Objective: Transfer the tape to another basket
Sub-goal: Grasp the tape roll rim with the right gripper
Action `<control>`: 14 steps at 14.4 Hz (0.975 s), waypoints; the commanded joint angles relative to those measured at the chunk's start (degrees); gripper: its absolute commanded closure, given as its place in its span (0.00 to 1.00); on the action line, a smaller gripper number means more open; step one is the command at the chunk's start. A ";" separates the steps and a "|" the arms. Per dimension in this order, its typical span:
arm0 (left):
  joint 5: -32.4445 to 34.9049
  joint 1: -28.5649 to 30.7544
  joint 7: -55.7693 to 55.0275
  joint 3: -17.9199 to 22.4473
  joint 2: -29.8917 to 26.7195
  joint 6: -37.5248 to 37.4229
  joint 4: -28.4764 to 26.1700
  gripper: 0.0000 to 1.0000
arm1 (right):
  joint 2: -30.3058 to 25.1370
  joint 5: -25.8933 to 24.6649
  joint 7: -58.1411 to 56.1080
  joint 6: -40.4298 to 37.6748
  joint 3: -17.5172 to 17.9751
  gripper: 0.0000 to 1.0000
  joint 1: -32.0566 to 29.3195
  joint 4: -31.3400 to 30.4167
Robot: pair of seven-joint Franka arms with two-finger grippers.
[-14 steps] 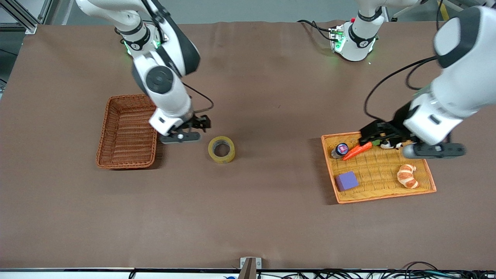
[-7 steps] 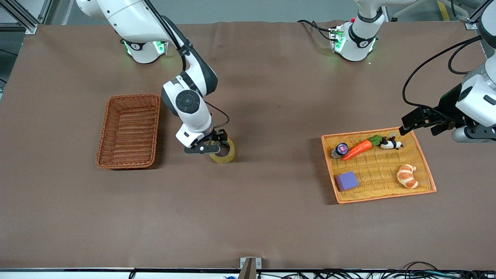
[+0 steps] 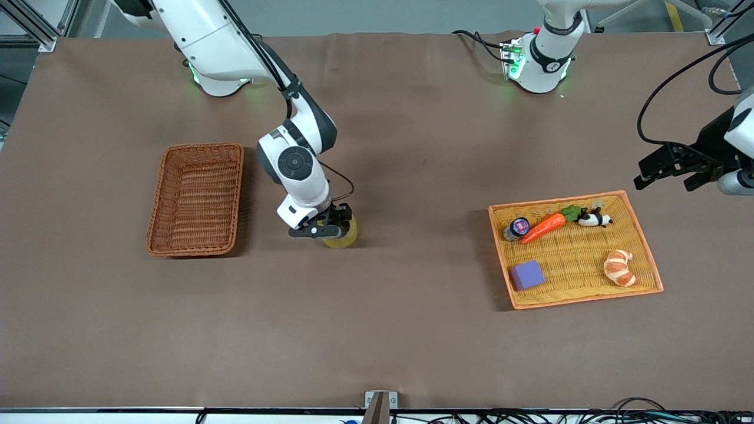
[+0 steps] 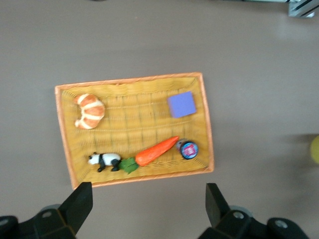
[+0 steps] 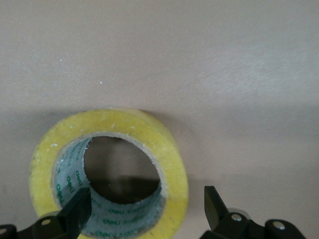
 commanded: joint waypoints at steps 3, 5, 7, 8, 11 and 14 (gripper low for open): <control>3.66 -0.78 0.93 0.29 -2.84 -2.92 -0.79 0.00 | 1.26 -2.09 2.03 0.43 -0.63 0.09 0.61 0.98; 3.74 -1.04 0.93 0.11 -2.84 -2.92 -0.79 0.00 | 1.26 -2.88 1.85 0.43 -0.63 0.34 0.78 1.07; 4.79 -1.30 0.93 0.11 -2.75 -2.83 -0.35 0.00 | 1.26 -5.42 1.85 0.35 -0.63 0.69 0.61 1.15; 4.89 -1.31 1.11 0.02 -2.66 -2.75 -0.26 0.00 | 1.26 -6.57 1.94 0.26 -0.63 0.80 0.78 1.07; 4.80 -1.92 1.46 -0.07 -2.22 -2.39 -0.17 0.00 | 1.26 -6.49 2.99 -0.44 -0.54 1.00 0.00 1.33; 4.19 -2.36 0.67 -0.07 -2.66 -3.18 -0.34 0.00 | 0.74 -6.05 2.73 -3.41 -0.46 1.00 -0.18 3.17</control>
